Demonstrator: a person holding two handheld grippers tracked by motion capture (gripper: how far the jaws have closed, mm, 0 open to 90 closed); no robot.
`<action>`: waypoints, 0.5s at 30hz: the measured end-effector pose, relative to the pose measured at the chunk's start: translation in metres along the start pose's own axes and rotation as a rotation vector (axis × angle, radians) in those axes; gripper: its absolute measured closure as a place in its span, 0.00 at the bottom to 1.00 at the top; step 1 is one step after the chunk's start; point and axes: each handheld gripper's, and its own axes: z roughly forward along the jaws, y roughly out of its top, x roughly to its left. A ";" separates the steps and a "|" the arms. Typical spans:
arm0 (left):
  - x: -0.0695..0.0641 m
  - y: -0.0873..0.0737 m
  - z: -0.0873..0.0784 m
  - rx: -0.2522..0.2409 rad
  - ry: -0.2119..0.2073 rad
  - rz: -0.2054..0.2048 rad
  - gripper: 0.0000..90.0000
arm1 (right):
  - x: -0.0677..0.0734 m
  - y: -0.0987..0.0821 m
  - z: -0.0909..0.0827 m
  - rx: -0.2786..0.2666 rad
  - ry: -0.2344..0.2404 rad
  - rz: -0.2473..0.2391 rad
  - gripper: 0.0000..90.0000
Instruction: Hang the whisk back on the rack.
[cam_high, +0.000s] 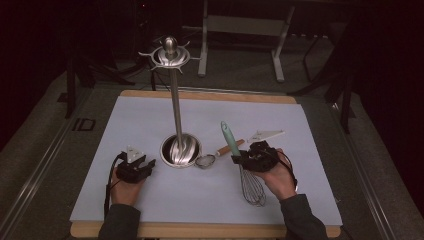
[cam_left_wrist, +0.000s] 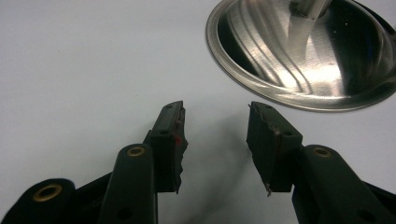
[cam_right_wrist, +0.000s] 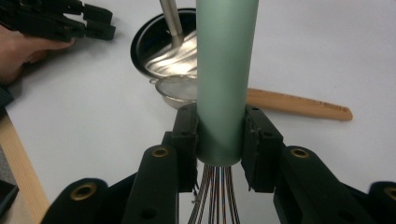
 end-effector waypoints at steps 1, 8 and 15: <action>0.000 0.000 0.000 -0.001 -0.001 -0.001 0.63 | 0.000 0.000 0.000 -0.004 0.001 -0.001 0.77; 0.001 -0.001 -0.002 -0.018 -0.013 -0.006 0.63 | 0.005 0.004 -0.002 -0.047 0.005 -0.019 0.77; 0.002 -0.001 -0.002 -0.023 -0.015 -0.011 0.63 | 0.010 0.009 -0.003 -0.082 0.005 -0.033 0.77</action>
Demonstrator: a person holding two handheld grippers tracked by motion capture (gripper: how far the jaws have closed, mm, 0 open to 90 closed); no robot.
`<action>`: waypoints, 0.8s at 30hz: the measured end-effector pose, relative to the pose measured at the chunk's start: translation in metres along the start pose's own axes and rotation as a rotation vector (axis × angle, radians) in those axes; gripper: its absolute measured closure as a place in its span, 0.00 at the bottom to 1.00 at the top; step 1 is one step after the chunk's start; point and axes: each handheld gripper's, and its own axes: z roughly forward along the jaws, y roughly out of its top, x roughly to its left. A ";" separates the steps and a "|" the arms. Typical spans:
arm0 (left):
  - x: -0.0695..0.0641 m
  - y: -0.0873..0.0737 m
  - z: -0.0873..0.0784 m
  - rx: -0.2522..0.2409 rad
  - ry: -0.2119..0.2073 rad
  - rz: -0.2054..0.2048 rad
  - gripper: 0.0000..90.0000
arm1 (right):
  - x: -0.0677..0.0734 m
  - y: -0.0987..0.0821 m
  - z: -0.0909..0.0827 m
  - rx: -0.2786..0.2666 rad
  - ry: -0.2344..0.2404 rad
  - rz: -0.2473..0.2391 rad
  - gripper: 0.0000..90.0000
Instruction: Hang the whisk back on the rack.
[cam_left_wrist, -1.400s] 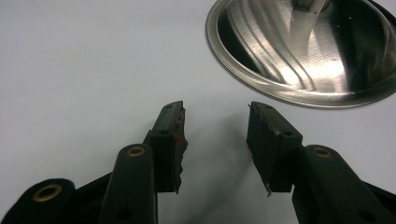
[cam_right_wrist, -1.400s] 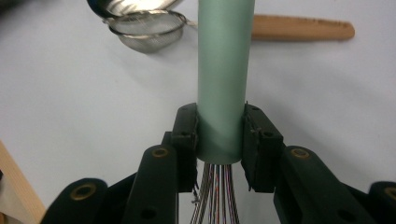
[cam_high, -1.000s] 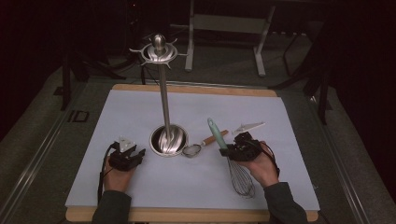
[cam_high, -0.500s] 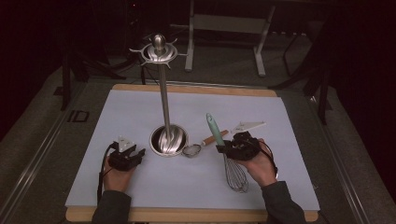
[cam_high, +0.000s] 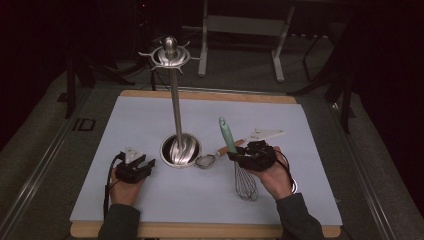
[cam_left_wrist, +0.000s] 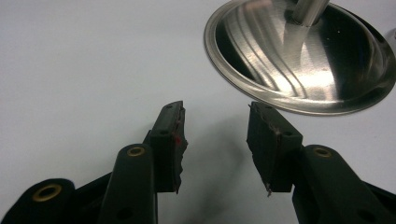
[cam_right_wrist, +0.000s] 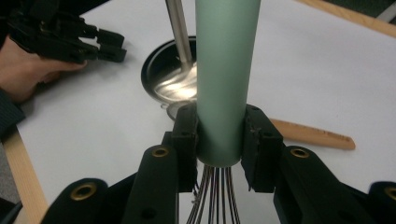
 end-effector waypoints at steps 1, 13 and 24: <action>0.000 0.000 0.000 0.000 0.000 0.000 0.63 | 0.001 0.001 0.000 -0.006 0.000 0.001 0.77; 0.000 0.000 0.000 -0.002 -0.004 0.006 0.63 | 0.007 0.008 -0.004 -0.065 0.009 -0.022 0.77; 0.001 0.000 -0.001 -0.008 -0.009 -0.002 0.64 | 0.015 0.023 -0.010 -0.098 0.010 -0.059 0.77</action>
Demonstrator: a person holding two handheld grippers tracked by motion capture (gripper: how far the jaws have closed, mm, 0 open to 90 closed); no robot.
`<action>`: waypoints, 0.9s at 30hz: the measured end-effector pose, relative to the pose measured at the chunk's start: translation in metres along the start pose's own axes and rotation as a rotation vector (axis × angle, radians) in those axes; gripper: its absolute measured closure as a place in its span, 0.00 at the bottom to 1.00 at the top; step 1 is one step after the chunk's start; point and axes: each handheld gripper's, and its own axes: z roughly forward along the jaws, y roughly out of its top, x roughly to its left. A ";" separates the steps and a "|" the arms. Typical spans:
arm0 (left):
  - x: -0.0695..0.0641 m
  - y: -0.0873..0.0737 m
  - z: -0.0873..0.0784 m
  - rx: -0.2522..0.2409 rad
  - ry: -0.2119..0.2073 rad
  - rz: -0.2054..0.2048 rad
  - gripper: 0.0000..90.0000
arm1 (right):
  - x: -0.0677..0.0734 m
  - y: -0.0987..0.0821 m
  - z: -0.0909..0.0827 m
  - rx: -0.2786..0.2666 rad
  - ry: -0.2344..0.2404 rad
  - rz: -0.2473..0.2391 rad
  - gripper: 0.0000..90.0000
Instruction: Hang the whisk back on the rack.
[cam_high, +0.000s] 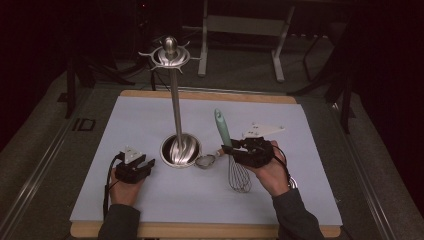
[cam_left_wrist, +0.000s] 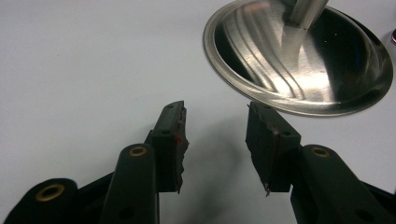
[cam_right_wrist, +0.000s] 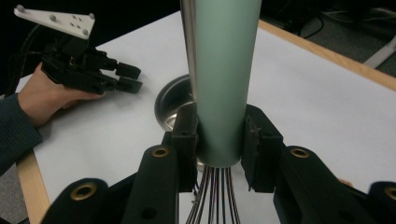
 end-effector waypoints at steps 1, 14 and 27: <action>0.000 0.000 0.000 0.000 -0.001 -0.001 0.64 | 0.001 0.002 0.000 -0.002 0.000 -0.002 0.77; 0.000 0.000 0.000 0.000 -0.001 -0.001 0.64 | 0.006 0.023 -0.010 -0.043 -0.003 -0.048 0.77; 0.000 0.000 0.000 -0.001 -0.001 -0.003 0.64 | 0.013 0.043 -0.018 -0.091 0.005 -0.078 0.77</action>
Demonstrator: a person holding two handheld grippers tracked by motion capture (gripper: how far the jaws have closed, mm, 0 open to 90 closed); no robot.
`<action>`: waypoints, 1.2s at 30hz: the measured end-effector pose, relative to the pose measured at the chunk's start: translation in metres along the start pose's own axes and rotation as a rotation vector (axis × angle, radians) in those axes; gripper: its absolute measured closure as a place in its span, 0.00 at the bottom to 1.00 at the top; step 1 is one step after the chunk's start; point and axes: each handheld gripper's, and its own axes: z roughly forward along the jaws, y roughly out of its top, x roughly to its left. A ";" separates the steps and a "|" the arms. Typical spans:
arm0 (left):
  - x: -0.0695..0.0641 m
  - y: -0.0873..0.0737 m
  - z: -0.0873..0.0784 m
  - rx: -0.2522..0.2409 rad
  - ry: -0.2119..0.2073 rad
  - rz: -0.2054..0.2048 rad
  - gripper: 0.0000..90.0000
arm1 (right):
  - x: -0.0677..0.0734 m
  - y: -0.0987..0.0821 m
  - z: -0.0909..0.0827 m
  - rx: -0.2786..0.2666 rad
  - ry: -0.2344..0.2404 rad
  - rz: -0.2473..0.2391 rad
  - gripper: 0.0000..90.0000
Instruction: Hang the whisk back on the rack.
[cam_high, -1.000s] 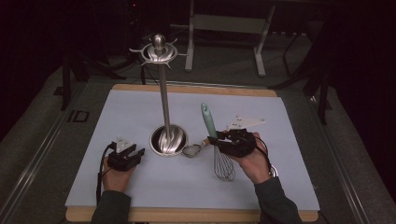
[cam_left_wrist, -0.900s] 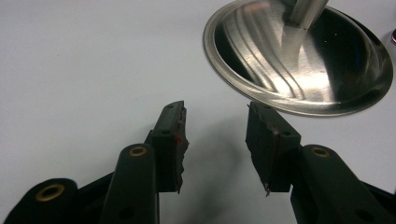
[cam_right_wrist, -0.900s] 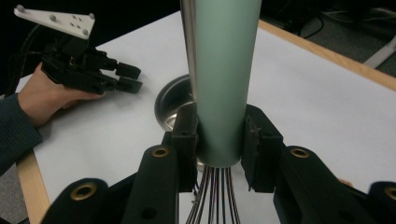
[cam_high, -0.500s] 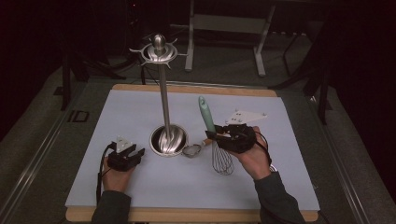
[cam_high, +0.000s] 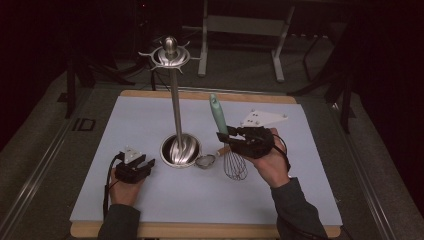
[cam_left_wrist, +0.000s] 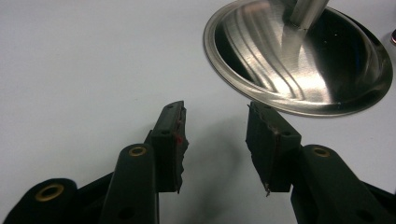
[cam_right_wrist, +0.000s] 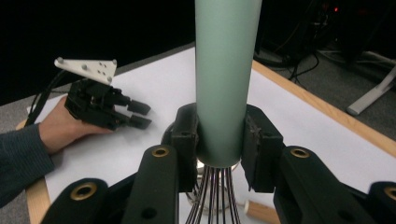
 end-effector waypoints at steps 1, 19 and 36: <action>0.000 0.000 0.000 0.000 0.000 0.000 0.64 | 0.000 0.002 -0.001 -0.005 0.000 0.000 0.77; 0.000 0.000 0.000 0.000 -0.001 -0.002 0.64 | 0.007 0.036 0.001 -0.059 0.028 -0.054 0.77; 0.001 0.000 0.000 -0.002 -0.003 -0.004 0.64 | 0.022 0.068 0.013 -0.087 0.052 -0.104 0.77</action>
